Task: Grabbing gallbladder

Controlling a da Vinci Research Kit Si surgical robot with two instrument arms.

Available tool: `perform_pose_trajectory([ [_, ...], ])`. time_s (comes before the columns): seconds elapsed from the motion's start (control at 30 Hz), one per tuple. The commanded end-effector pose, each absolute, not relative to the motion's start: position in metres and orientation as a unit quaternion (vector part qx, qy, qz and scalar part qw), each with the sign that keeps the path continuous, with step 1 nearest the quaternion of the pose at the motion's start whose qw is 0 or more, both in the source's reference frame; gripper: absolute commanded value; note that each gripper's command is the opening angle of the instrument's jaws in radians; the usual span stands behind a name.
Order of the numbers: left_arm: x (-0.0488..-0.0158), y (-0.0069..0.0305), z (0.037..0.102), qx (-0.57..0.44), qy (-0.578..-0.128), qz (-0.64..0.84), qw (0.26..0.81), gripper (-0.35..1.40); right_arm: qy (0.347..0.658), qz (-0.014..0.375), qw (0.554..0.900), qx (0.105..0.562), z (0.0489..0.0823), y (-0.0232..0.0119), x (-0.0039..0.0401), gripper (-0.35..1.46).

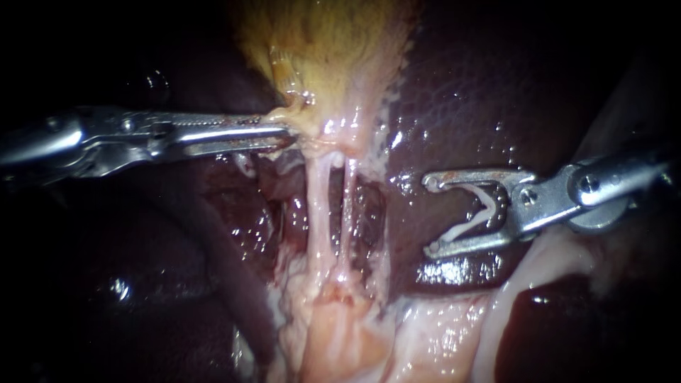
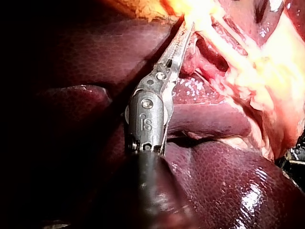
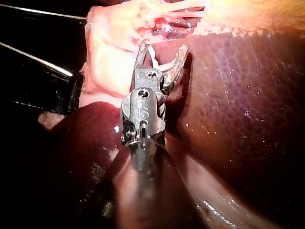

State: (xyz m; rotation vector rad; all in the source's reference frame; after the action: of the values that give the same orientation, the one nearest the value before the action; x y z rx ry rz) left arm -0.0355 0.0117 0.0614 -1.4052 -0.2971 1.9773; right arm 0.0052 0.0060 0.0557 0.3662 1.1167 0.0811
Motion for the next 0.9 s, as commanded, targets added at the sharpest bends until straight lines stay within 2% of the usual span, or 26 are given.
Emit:
perform_pose_trajectory([
  [0.03,-0.0355,0.0116,0.0612,-0.541,-0.118,0.759,0.343,-0.35,0.527,0.038,0.831,0.173,0.0557,0.0060,0.0052,0.50],
  [0.5,-0.0316,0.0142,0.0540,-0.540,-0.125,0.747,0.368,-0.35,0.527,0.038,0.831,0.173,0.0557,0.0060,0.0050,0.50],
  [0.9,-0.0315,0.0140,0.0539,-0.536,-0.118,0.747,0.375,-0.35,0.527,0.038,0.831,0.173,0.0557,0.0061,0.0051,0.50],
])
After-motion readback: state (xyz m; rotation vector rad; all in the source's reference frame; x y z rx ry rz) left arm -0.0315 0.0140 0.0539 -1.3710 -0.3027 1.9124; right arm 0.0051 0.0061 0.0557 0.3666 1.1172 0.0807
